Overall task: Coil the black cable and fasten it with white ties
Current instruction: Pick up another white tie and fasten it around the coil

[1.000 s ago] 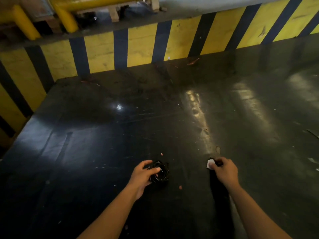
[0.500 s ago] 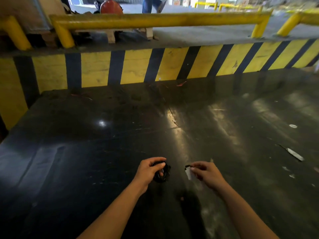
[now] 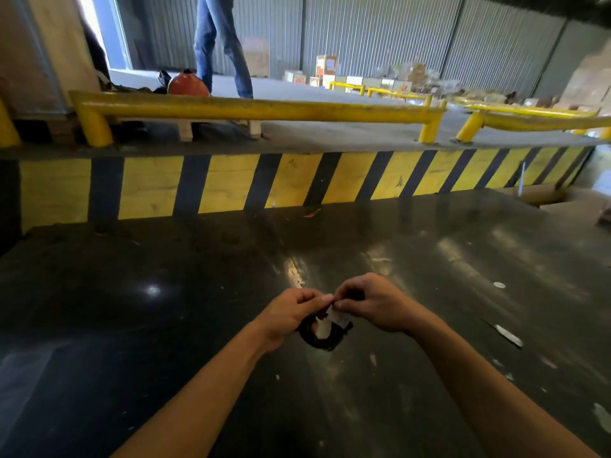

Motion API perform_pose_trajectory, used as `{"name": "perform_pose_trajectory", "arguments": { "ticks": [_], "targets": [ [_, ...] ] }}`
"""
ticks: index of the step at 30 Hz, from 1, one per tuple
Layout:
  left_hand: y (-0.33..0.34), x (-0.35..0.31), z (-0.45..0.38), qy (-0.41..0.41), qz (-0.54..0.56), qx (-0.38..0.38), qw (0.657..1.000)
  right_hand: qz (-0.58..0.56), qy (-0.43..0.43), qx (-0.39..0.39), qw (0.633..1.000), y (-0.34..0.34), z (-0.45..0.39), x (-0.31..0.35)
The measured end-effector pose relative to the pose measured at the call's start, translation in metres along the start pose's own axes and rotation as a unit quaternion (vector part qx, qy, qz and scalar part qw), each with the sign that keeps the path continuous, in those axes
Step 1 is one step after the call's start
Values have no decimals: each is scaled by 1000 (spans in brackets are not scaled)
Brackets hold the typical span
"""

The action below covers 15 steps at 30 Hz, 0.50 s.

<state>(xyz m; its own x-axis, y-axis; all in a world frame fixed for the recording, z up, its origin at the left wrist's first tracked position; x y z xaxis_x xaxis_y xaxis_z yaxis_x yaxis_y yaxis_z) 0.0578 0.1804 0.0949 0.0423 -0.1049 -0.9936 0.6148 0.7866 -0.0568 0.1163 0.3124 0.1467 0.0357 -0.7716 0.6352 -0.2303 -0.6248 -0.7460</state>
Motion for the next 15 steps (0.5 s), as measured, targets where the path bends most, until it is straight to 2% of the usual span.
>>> {"name": "perform_pose_trajectory", "arguments": {
  "ticks": [3,5,9,15],
  "targets": [
    [7,-22,-10,14,35,3,999,-27,-7,-36,999,-22,-7,5],
    [14,-35,-15,27,63,-2,998,-74,18,-80,994,-36,-10,3],
    [30,-49,-20,32,83,-6,996,-178,68,-192,963,-65,-15,-7],
    [45,-74,-29,68,43,-46,996,-170,54,-241,954,-85,-19,-9]
  ]
}}
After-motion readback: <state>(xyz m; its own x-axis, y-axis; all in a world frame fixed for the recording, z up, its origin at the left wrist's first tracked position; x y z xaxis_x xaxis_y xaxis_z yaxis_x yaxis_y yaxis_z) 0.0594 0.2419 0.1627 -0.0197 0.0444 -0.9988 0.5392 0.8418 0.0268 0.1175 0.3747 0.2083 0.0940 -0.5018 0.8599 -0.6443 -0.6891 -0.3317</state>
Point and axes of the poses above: each hand's wrist, its own z-axis away from the middle knuckle, its own y-axis out of the palm, x = y × z, the point moved 5 cm from there along -z, towards the middle knuckle, and after that the axes turned 14 degrees about -x, right-handed, at the moved point
